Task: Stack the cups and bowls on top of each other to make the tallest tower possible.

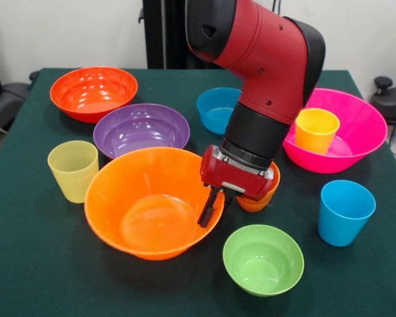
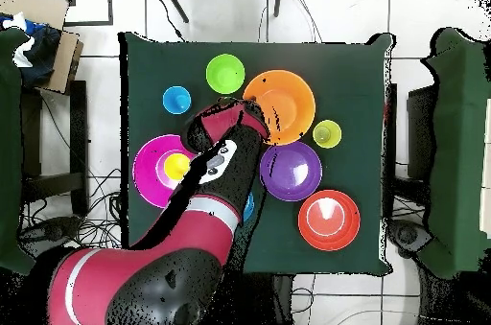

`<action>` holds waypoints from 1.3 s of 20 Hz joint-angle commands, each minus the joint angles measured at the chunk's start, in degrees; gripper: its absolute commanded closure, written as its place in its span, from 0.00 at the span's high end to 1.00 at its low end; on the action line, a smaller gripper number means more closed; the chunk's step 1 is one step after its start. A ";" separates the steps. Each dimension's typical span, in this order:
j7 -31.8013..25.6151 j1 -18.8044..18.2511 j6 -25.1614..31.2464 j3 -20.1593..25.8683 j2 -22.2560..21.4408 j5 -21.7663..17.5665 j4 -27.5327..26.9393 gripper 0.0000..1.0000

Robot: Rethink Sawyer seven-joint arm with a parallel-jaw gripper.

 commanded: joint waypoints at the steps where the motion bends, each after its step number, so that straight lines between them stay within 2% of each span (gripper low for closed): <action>1: 3.79 -0.98 4.59 6.85 -0.07 1.83 -0.48 0.00; 17: 4.70 -0.45 4.31 6.16 -0.11 2.07 -0.13 0.00; 20: 4.90 0.25 5.86 5.92 -2.88 2.18 3.04 0.00; 26: -0.93 -0.72 14.29 8.75 -14.57 1.72 12.04 0.00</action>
